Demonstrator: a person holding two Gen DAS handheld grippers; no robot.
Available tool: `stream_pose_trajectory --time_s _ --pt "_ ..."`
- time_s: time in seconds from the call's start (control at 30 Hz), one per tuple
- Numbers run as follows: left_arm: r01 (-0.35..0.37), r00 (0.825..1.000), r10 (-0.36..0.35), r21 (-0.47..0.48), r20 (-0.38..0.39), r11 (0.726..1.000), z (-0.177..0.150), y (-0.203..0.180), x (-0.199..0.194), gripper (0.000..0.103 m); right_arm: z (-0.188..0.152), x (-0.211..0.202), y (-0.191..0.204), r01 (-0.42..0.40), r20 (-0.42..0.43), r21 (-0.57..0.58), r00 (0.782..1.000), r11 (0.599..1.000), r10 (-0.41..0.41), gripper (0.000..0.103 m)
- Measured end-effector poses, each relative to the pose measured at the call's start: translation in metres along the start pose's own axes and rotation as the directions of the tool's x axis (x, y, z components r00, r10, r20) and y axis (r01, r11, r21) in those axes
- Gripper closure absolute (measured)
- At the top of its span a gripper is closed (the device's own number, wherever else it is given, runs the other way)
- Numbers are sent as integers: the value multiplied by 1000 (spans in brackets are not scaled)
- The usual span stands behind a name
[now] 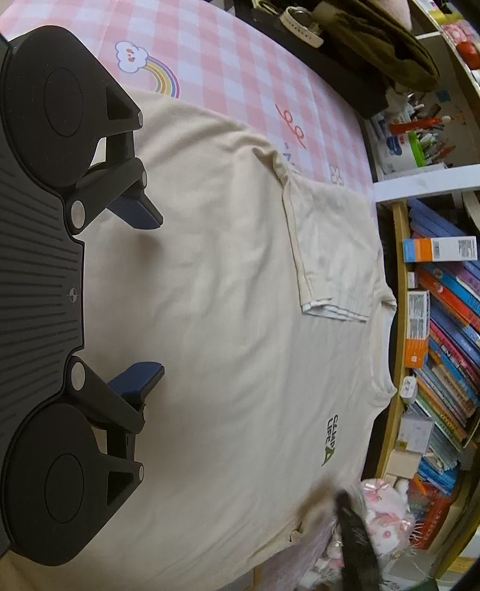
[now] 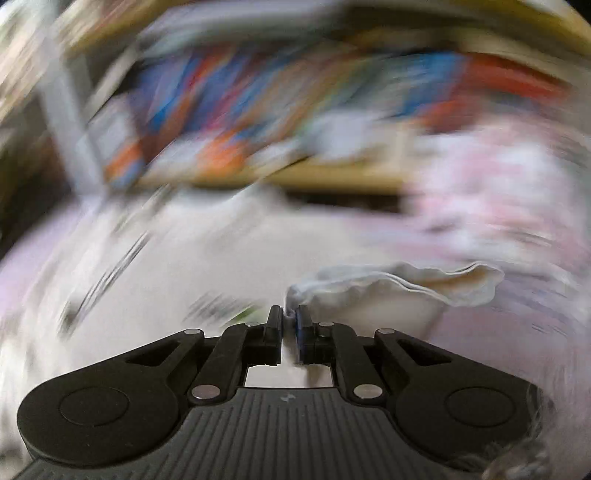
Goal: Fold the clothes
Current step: 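Grasp the sleeve with the right gripper and fold it onto the body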
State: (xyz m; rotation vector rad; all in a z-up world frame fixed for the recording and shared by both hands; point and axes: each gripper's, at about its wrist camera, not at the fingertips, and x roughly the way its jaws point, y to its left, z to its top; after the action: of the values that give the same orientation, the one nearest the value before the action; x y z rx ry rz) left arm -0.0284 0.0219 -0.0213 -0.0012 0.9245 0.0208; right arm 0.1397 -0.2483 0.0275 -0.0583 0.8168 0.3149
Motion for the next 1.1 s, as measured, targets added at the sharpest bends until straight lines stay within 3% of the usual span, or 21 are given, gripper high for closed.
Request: stream_pose_trajectory --time_s 0.07,0.1,0.13,0.2,0.4,0.57,0.83,0.87,0.93,0.97,1.1 --pt "-2 1000 2 -5 -4 1000 -2 2 0 21 -8 10 15 -50 -31 -29 998 998 49 71" --pt "-2 1000 2 -8 -7 1000 -3 4 0 20 -12 10 17 -64 -26 -17 998 998 64 55" --pt "-3 1000 3 -12 -10 1000 -3 5 1 19 -15 9 18 -79 -21 -5 997 997 78 52" --pt "-2 1000 2 -15 -13 1000 -4 6 2 18 -17 6 11 -104 -6 40 995 994 104 49" --pt "7 1000 -7 -3 -14 1000 -5 4 3 18 -11 -3 -14 -64 43 145 997 987 59 45" --pt "-8 1000 8 1 -7 1000 -8 2 -3 18 20 19 -18 -52 61 153 997 987 43 45" --pt "-62 998 62 -27 -6 998 -16 8 -15 18 52 94 1 124 11 77 992 989 -125 55" --pt "-65 998 65 -27 -7 998 -16 8 -16 18 54 100 4 154 12 57 988 986 -155 59" --pt "-70 997 70 -27 -10 997 -17 8 -18 18 54 107 3 188 7 55 982 981 -188 94" --pt "-73 997 73 -27 -11 997 -18 8 -18 18 54 110 2 202 3 57 979 978 -203 100" --pt "-84 996 84 -27 -15 996 -20 8 -22 18 55 92 17 120 101 31 987 992 -122 100"
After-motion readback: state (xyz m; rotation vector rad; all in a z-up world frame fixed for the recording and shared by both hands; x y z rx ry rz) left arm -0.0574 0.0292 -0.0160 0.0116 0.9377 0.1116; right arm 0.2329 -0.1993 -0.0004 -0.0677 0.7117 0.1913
